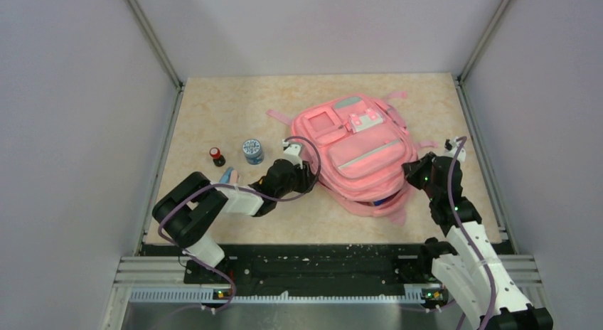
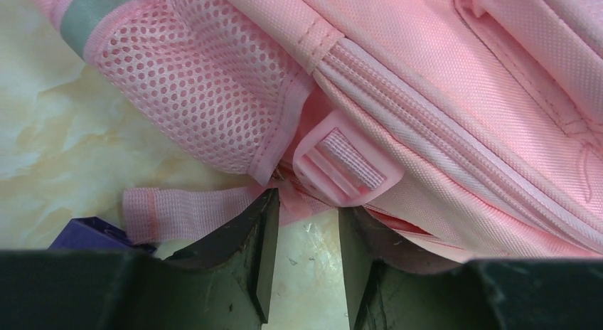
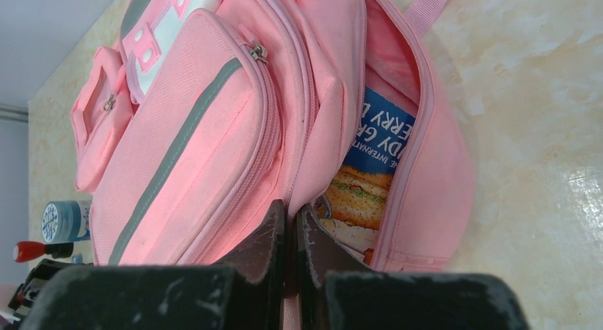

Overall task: Pack the student bag
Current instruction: Zip the student bag at the center of the board.

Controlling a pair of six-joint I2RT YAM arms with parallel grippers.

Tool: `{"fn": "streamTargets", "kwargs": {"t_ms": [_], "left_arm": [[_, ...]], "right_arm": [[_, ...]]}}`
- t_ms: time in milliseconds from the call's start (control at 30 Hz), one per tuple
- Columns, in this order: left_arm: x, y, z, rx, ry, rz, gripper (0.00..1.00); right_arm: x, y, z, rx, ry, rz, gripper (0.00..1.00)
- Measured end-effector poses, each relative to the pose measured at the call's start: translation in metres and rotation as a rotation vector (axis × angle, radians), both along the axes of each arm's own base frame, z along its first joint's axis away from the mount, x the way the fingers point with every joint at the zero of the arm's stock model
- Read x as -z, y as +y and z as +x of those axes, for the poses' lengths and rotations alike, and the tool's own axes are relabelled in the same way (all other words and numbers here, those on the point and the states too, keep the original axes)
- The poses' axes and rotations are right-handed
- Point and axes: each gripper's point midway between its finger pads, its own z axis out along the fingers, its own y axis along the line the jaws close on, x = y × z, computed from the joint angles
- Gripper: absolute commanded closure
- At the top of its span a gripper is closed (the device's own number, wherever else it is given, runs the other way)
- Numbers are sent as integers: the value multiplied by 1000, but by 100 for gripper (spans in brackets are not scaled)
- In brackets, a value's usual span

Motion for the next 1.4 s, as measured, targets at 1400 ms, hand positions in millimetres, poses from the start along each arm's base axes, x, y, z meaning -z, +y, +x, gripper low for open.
{"fn": "streamTargets", "kwargs": {"t_ms": [1400], "left_arm": [[15,-3,13,-6,16,75,63]], "right_arm": [[-7,1,-4,-13,-26,3,100]]}}
